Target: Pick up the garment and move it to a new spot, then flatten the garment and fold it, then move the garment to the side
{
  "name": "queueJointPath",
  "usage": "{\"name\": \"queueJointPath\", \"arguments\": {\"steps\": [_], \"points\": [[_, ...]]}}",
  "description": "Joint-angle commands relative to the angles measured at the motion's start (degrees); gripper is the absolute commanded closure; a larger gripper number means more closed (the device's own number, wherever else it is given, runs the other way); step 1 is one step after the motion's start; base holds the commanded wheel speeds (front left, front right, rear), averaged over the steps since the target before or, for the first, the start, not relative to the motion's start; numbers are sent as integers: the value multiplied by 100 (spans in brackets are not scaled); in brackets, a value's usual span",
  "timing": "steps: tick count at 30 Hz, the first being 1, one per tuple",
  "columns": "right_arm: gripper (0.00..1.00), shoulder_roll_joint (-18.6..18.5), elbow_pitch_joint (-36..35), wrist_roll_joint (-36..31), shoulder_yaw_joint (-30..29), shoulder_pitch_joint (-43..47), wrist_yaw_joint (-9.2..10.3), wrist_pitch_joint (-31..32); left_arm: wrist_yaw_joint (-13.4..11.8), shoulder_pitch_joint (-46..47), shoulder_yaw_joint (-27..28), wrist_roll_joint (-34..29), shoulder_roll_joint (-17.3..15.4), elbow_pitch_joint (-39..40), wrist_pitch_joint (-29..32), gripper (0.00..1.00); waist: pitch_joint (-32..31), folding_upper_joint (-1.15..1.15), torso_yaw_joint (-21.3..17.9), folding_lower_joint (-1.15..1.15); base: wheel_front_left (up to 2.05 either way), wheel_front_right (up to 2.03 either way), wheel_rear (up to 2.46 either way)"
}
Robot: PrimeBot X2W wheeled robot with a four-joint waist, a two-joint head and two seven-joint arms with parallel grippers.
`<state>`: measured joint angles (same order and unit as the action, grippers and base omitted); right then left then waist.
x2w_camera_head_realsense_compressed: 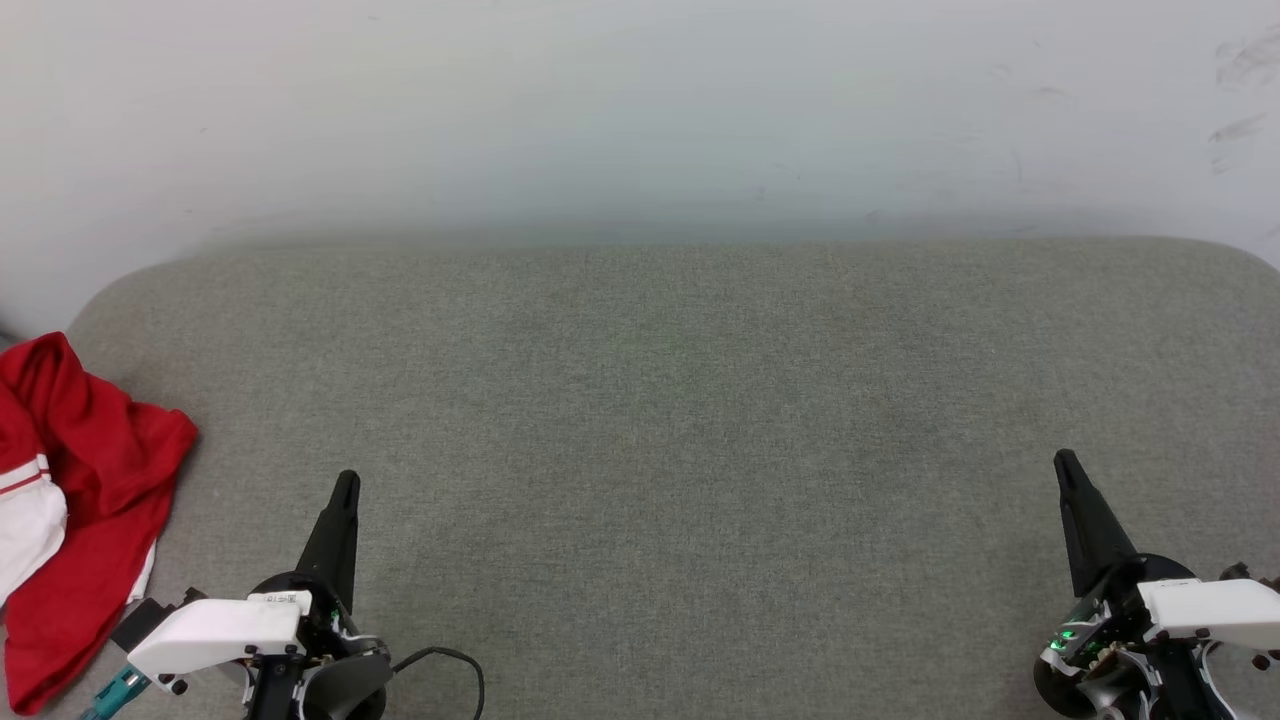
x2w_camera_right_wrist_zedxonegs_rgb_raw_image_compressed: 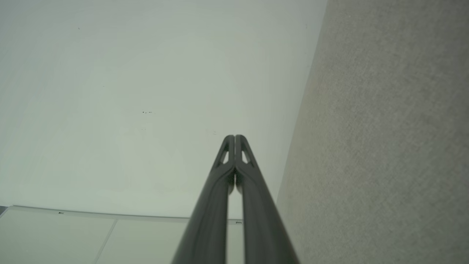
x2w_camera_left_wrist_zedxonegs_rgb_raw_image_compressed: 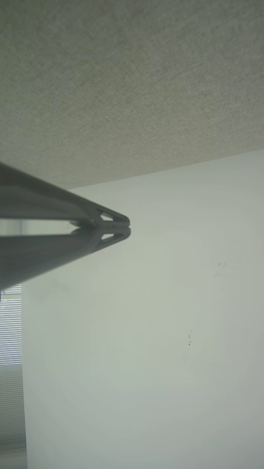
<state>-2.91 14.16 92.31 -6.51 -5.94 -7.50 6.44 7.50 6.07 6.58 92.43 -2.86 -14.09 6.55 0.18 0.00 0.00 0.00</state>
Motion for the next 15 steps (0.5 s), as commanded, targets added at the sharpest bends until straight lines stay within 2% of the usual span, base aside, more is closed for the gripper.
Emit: {"name": "queueJointPath", "arguments": {"steps": [1, 8, 9, 15], "points": [[100, 6, 2, 20, 1, -77, 2, 10, 16, 40, 9, -6, 10, 5, 9, 100, 0, 0, 0, 0, 0, 0, 0], [100, 6, 2, 20, 1, -77, 2, 10, 16, 40, 9, -6, 10, 5, 9, 100, 0, 0, 0, 0, 0, 0, 0], [0, 0, 4, 0, 0, 1, 0, 0, 0, -1, 0, 0, 0, -4, 0, 0, 0, 0, 0, 0, 0, 0, 0], [0, 4, 3, -30, 67, 155, 1, -93, -2, -115, -133, -6, 7, -24, -70, 0, 2, 0, 2, 0, 0, 0, 0]]}}
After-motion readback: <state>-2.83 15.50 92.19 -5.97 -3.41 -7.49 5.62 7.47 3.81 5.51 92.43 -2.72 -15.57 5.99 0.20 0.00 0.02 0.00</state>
